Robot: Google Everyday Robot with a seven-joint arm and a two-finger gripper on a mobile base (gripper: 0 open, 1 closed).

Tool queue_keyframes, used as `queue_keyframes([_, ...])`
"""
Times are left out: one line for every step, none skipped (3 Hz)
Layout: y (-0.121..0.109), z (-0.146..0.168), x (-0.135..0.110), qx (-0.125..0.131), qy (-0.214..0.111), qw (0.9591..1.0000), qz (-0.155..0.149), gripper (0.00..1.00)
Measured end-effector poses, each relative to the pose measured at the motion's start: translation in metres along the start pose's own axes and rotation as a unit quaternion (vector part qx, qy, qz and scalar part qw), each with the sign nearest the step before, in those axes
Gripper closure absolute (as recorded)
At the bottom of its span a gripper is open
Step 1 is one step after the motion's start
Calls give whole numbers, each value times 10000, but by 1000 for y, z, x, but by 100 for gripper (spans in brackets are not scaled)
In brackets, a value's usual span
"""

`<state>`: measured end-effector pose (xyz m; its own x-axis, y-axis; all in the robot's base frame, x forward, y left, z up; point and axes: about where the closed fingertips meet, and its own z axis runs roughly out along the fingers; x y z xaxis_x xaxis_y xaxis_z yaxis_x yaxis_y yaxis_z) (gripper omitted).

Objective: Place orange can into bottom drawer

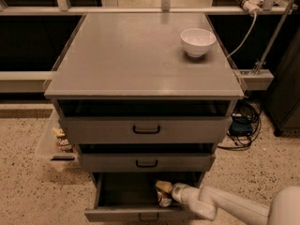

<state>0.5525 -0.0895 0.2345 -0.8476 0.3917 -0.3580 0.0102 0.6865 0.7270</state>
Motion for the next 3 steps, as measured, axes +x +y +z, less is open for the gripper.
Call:
queue_keyframes([-16, 5, -1, 126, 13, 9998, 147, 100])
queue_keyframes([-31, 6, -7, 215, -62, 9994, 278, 100])
queue_keyframes([-44, 8, -14, 287, -167, 9987, 392, 100])
